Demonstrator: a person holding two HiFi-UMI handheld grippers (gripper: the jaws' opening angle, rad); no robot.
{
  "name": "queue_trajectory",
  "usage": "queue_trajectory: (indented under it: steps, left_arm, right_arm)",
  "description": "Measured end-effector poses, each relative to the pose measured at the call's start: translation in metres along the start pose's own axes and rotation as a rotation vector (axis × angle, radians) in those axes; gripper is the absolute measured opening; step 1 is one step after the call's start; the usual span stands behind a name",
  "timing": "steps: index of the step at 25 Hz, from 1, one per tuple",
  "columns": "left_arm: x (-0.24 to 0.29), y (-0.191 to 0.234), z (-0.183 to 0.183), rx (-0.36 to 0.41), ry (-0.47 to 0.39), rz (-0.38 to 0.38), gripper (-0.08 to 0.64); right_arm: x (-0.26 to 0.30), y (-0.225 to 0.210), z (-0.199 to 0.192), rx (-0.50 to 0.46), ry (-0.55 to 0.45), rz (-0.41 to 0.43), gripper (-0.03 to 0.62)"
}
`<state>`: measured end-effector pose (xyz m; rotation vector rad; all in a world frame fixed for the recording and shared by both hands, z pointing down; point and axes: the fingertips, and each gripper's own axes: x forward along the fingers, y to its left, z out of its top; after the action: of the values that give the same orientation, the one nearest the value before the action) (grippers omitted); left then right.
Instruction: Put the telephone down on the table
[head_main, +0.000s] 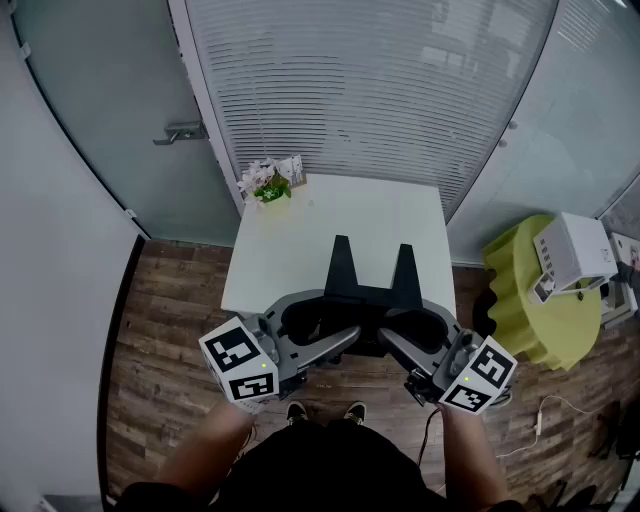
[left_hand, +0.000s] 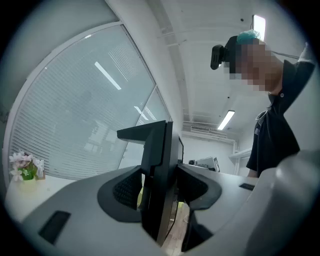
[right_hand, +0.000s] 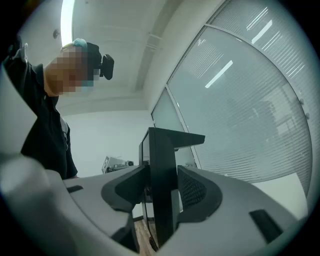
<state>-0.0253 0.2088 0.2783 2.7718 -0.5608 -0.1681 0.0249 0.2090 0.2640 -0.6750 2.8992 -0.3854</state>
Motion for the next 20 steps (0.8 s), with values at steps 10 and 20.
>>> queue_trajectory:
  steps: [10,20]
  left_arm:
    - [0.002,-0.004,-0.005,-0.001,0.005,0.005,0.216]
    - [0.009,-0.014,-0.01,0.01,0.016,0.005,0.216]
  right_arm:
    - [-0.006,0.001,-0.003,0.013,0.012,0.005,0.209]
    - [-0.019,0.002,-0.004,0.034,0.007,0.008,0.209]
